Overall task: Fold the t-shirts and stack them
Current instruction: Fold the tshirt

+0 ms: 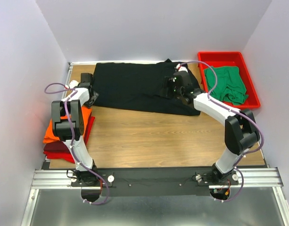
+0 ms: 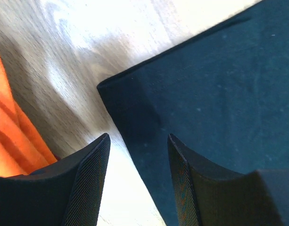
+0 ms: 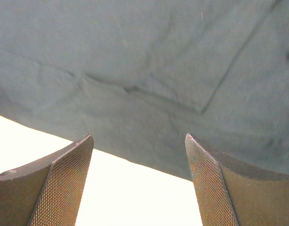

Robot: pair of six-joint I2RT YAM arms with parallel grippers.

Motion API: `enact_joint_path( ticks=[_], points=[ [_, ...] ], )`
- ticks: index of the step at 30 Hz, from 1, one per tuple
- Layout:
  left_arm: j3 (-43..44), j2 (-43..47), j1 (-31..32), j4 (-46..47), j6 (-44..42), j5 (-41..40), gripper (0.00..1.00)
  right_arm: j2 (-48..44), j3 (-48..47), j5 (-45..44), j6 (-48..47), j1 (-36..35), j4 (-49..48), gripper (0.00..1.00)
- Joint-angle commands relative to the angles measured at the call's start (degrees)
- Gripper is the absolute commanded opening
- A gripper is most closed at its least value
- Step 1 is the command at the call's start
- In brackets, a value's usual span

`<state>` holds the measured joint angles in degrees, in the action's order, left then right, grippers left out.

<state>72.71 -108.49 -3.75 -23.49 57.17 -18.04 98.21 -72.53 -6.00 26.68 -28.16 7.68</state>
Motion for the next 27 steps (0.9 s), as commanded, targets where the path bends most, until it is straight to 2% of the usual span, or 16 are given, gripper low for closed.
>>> enact_joint_path(
  ticks=[1,11,18,20,23,27],
  points=[
    [1.12,-1.37,-0.64,0.63,1.28,-2.61,0.60,-0.92,4.32,-1.21,3.12,-0.49,1.72,0.85],
    [1.21,-3.92,-3.02,1.16,1.02,-3.31,0.58,-5.48,13.37,-3.67,5.93,1.62,1.98,0.86],
    [1.91,-5.68,-3.11,1.25,-0.39,-3.57,0.34,-9.18,20.06,-3.23,8.74,10.57,2.51,0.88],
    [0.78,-4.98,-3.19,1.25,-0.39,-4.37,0.16,-9.79,22.25,-3.67,8.74,12.60,2.60,0.88],
    [-1.59,-3.75,-3.72,1.69,-0.57,-4.46,0.00,-10.15,23.48,-3.84,8.83,14.54,2.60,0.88],
    [-5.20,-1.74,-5.12,2.74,-0.92,-4.20,0.00,-10.50,24.54,-5.25,8.92,15.42,2.43,0.88]
  ],
)
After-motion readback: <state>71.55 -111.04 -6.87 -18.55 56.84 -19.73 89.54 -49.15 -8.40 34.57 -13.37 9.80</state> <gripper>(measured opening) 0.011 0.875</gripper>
